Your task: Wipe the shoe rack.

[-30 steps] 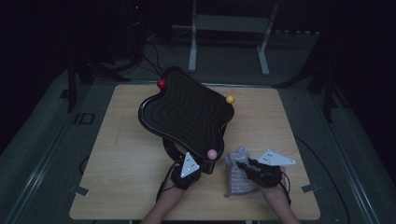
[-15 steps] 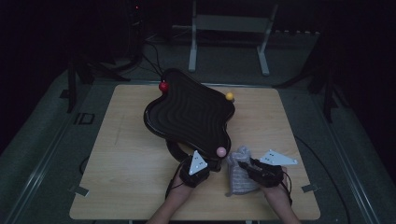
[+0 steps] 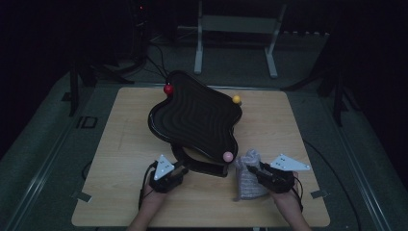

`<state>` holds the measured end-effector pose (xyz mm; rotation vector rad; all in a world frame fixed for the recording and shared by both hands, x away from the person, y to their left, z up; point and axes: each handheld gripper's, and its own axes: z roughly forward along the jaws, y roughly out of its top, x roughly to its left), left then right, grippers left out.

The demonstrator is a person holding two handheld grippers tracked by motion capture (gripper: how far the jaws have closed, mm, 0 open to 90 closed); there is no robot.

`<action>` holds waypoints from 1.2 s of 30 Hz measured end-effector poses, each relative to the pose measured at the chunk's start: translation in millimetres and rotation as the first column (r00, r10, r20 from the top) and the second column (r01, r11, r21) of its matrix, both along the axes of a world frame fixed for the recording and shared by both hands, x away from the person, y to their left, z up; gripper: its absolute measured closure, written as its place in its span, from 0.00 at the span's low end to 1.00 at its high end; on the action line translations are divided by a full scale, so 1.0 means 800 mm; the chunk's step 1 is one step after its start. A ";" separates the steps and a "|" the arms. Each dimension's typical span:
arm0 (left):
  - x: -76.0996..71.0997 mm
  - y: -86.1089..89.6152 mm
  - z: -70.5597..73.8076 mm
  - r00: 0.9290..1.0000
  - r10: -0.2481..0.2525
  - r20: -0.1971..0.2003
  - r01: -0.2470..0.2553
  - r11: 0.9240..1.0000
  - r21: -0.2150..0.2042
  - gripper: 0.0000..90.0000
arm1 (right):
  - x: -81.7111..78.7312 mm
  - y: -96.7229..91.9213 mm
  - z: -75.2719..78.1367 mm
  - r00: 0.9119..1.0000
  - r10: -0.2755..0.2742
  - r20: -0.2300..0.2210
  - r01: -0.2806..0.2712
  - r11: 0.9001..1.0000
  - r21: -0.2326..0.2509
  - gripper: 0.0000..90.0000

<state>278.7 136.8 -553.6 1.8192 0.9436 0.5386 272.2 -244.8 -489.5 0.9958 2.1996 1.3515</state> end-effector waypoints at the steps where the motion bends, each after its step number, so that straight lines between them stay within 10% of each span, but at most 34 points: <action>1: 0.005 0.008 0.000 1.000 0.022 0.006 -0.021 1.000 -0.007 0.70 | 0.000 0.000 0.001 1.000 0.001 0.003 -0.001 1.000 0.001 0.79; 8: 0.063 0.045 0.003 0.991 0.134 0.028 -0.131 0.987 -0.088 0.71 | -0.004 0.000 0.013 1.000 0.004 0.017 -0.005 1.000 0.013 0.79; 21: 0.161 0.051 0.015 0.981 0.179 0.070 -0.174 0.982 -0.076 0.63 | -0.010 0.006 0.046 0.997 0.030 0.075 -0.036 0.997 0.071 0.79; 29: 0.189 0.030 0.009 0.986 0.151 0.069 -0.145 0.986 -0.085 0.59 | 0.006 0.031 0.076 0.993 0.070 0.094 -0.080 0.992 0.100 0.76; 36: 0.189 0.026 0.008 0.986 0.155 0.062 -0.152 0.987 -0.057 0.83 | 0.026 0.069 0.055 0.995 0.094 0.037 -0.096 0.994 0.055 0.69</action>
